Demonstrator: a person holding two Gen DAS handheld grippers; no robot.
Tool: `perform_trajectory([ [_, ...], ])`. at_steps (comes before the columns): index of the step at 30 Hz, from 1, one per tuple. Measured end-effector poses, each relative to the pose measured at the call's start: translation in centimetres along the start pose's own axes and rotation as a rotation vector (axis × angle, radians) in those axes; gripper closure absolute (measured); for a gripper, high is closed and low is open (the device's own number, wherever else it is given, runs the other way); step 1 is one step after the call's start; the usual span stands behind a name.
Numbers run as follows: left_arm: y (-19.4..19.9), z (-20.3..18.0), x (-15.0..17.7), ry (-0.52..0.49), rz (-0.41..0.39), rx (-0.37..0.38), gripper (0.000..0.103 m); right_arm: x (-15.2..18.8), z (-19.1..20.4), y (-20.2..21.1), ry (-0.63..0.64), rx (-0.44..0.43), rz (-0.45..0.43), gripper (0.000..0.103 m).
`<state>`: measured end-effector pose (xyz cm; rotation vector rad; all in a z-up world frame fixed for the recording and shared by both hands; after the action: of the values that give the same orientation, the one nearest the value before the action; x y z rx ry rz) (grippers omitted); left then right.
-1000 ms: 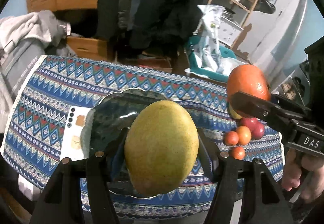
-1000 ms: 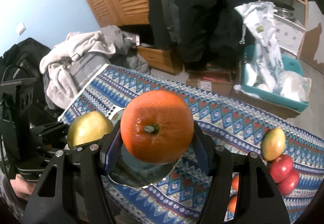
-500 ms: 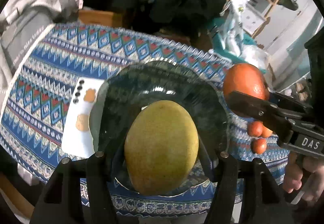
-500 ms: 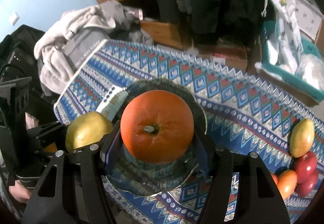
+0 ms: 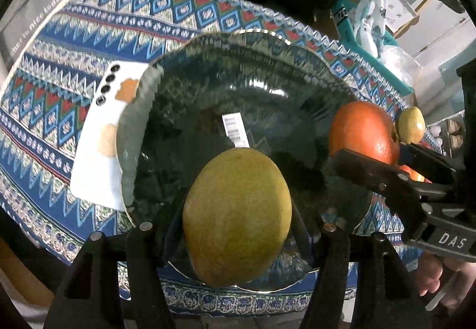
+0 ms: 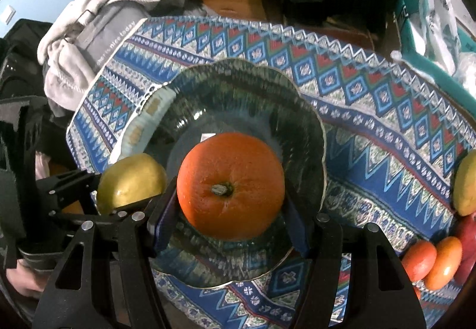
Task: Organize fruits
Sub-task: 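Lower the mango into the glass bowl and open left gripper while right releases the orange there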
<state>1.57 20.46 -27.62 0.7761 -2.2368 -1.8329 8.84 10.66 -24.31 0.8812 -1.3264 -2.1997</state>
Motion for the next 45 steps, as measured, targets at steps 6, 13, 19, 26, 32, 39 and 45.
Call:
perform_trajectory([
  [6, -1.3, 0.4, 0.7, 0.005, 0.056, -0.040, 0.038, 0.5, -0.6, -0.7, -0.030, -0.011, 0.026, 0.039],
  [13, -1.3, -0.1, 0.8, 0.001, 0.064, -0.014, 0.035, 0.8, -1.3, -0.9, -0.064, -0.021, 0.042, 0.038],
  [19, -0.1, -0.3, 0.7, -0.008, 0.028, -0.032, 0.028, 1.3, -1.0, -1.0, -0.074, -0.043, 0.059, 0.038],
  [26, 0.8, -0.1, 0.2, -0.022, -0.007, -0.079, 0.028, 1.8, -0.4, -0.9, -0.042, -0.016, 0.059, 0.038],
  [32, 2.2, -0.8, -0.2, -0.031, -0.038, -0.062, 0.028, 1.6, -1.0, 0.8, -0.070, -0.020, 0.008, 0.035],
  [39, 3.9, -2.7, -0.3, -0.079, -0.085, -0.052, 0.028, 0.8, -0.9, 5.0, -0.059, 0.010, -0.092, 0.035],
  [45, 5.1, -4.5, -0.5, -0.114, -0.126, -0.041, 0.028, 1.1, -1.5, 8.1, -0.040, 0.107, -0.146, 0.032],
])
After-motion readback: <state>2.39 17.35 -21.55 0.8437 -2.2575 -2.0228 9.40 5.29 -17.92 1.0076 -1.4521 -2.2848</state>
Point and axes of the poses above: each gripper's, at about its wrist camera, not at the fingertips, and y roughly against the way its jaws point, z to its left, x to its underside, the point moved 6 cm from there along -y, roughly the way its jaws point, and after that the axes turned 1 degree about z, right-handed, at the moved point
